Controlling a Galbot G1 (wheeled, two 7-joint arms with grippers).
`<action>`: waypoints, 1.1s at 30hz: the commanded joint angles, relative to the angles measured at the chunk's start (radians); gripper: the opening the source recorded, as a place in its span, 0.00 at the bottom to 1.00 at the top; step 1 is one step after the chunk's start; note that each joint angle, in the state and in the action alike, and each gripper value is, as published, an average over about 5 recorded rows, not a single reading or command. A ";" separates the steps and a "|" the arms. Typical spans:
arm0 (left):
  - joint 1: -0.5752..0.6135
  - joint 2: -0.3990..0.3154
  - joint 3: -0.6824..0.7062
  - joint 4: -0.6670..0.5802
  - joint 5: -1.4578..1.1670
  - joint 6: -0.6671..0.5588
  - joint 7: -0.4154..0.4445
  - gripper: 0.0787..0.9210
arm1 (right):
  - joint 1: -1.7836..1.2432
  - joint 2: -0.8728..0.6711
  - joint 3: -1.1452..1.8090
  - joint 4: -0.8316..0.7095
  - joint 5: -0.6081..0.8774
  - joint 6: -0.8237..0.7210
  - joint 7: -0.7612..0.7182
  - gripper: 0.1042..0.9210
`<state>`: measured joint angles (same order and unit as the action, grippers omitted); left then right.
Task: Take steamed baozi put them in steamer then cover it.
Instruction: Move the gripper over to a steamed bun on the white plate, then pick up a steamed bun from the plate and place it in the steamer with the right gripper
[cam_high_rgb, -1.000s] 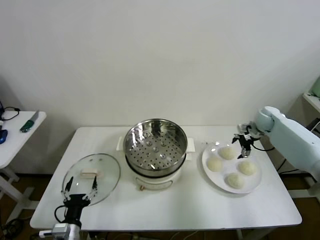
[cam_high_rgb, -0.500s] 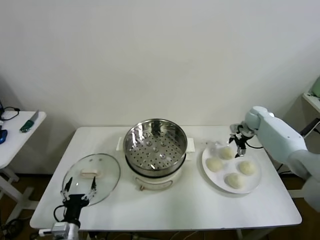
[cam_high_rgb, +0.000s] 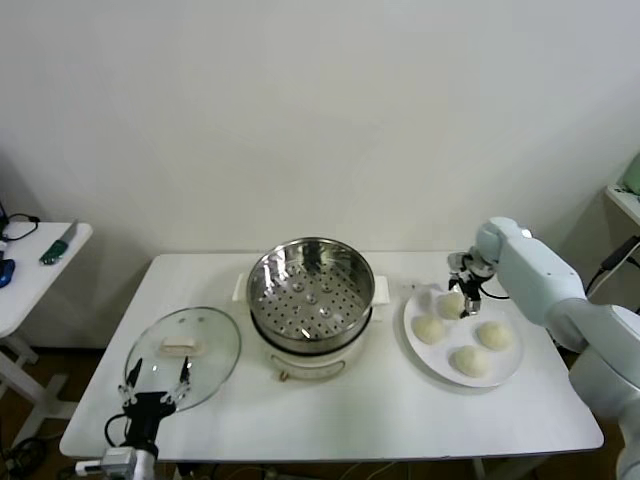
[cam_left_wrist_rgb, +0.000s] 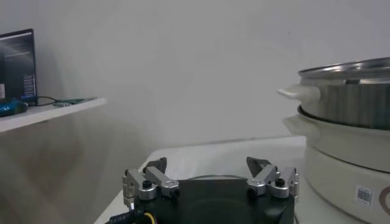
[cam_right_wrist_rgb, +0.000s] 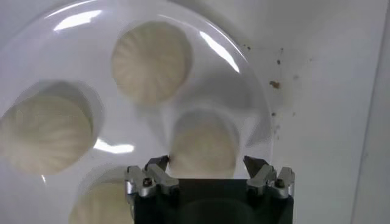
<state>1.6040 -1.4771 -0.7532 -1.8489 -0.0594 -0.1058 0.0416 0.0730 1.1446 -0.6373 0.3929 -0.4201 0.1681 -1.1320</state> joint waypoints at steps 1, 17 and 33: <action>0.001 -0.001 0.000 0.004 0.005 0.002 -0.002 0.88 | -0.002 0.030 0.029 -0.053 -0.055 0.013 -0.001 0.87; 0.015 0.001 -0.007 -0.003 0.001 0.004 -0.003 0.88 | 0.005 0.021 0.036 -0.034 -0.049 0.020 -0.019 0.72; 0.032 -0.004 -0.005 -0.026 -0.001 0.005 -0.002 0.88 | 0.396 -0.079 -0.476 0.381 0.348 0.107 -0.111 0.70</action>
<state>1.6345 -1.4806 -0.7589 -1.8744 -0.0600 -0.1012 0.0397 0.2518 1.0927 -0.8480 0.5725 -0.2740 0.2230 -1.2086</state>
